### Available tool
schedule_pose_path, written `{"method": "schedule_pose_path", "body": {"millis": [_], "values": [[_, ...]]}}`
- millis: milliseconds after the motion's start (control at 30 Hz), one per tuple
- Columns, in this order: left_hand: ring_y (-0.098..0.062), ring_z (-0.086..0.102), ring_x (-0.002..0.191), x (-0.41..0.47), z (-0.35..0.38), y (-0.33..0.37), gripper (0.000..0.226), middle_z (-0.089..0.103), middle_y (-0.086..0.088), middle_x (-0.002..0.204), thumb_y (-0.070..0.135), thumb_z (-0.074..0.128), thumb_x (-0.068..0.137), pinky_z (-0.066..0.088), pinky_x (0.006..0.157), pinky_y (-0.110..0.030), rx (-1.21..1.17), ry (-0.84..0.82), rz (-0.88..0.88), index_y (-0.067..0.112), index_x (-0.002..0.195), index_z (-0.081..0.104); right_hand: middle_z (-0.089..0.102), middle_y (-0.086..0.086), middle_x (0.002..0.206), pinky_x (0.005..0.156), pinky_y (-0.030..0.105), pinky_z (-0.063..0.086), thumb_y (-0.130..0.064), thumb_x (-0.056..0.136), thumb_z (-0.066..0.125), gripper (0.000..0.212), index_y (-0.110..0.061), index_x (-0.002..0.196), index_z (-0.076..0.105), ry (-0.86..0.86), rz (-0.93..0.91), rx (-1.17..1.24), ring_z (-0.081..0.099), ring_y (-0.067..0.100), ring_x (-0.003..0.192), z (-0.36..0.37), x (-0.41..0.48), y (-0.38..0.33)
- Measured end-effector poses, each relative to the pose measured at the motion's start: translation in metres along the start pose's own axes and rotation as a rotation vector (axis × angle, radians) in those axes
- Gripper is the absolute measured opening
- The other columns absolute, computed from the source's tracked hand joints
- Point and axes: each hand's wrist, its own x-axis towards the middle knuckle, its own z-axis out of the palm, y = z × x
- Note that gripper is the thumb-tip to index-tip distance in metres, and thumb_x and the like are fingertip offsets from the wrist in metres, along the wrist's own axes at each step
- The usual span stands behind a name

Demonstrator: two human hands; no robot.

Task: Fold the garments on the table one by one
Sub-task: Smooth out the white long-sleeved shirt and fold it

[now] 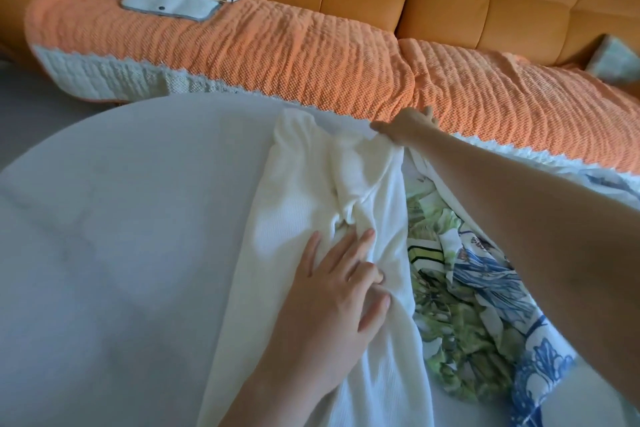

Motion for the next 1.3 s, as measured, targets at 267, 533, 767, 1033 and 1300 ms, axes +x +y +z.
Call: {"method": "schedule_pose_path", "body": {"millis": [267, 533, 767, 1033, 1300], "values": [[-0.013, 0.035, 0.137, 0.002, -0.002, 0.0, 0.026, 0.044, 0.001, 0.143, 0.031, 0.034, 0.094, 0.02, 0.11, -0.039, -0.039, 0.062, -0.068, 0.025, 0.098, 0.06, 0.057, 0.003, 0.122, 0.089, 0.031, 0.024, -0.03, 0.101, 0.036, 0.034, -0.015, 0.115, 0.062, 0.41, -0.407, 0.331, 0.037, 0.02, 0.111, -0.006, -0.062, 0.001], [-0.008, 0.05, 0.12, 0.009, 0.0, 0.001, 0.031, 0.062, 0.006, 0.116, 0.033, 0.035, 0.09, 0.024, 0.107, -0.033, -0.161, 0.145, -0.175, 0.025, 0.096, 0.065, -0.011, -0.002, 0.158, 0.116, 0.041, -0.014, -0.022, 0.1, 0.016, 0.055, -0.026, 0.149, -0.008, -0.039, -0.621, -0.287, -0.016, 0.022, 0.144, 0.048, -0.129, -0.003], [-0.013, 0.054, 0.087, 0.008, -0.024, 0.005, 0.023, 0.06, 0.014, 0.078, 0.032, 0.051, 0.084, 0.035, 0.088, -0.028, -0.137, 0.248, -0.268, 0.024, 0.101, 0.064, 0.0, 0.003, 0.159, 0.117, 0.047, 0.002, -0.031, 0.101, 0.033, 0.052, -0.025, 0.15, 0.015, 0.063, -0.489, 0.192, -0.006, 0.025, 0.145, 0.028, -0.144, 0.008], [-0.014, 0.044, 0.086, -0.027, -0.036, 0.039, 0.033, 0.064, 0.015, 0.07, 0.06, 0.064, 0.073, 0.017, 0.073, -0.028, 0.141, 0.057, -0.365, 0.028, 0.078, 0.065, 0.048, -0.001, 0.108, 0.1, 0.033, 0.035, -0.017, 0.091, 0.055, 0.02, -0.017, 0.109, 0.064, 0.087, -0.377, 0.414, 0.04, 0.018, 0.111, 0.02, -0.268, 0.077], [-0.024, 0.061, 0.088, -0.034, -0.047, 0.061, 0.019, 0.07, 0.002, 0.086, 0.039, 0.061, 0.087, 0.033, 0.072, -0.03, -0.024, 0.047, -0.569, 0.021, 0.085, 0.066, 0.057, -0.002, 0.101, 0.091, 0.029, 0.038, -0.035, 0.084, 0.066, 0.039, -0.019, 0.118, 0.056, 0.059, -0.441, 0.267, 0.047, 0.016, 0.097, 0.032, -0.328, 0.084]]}}
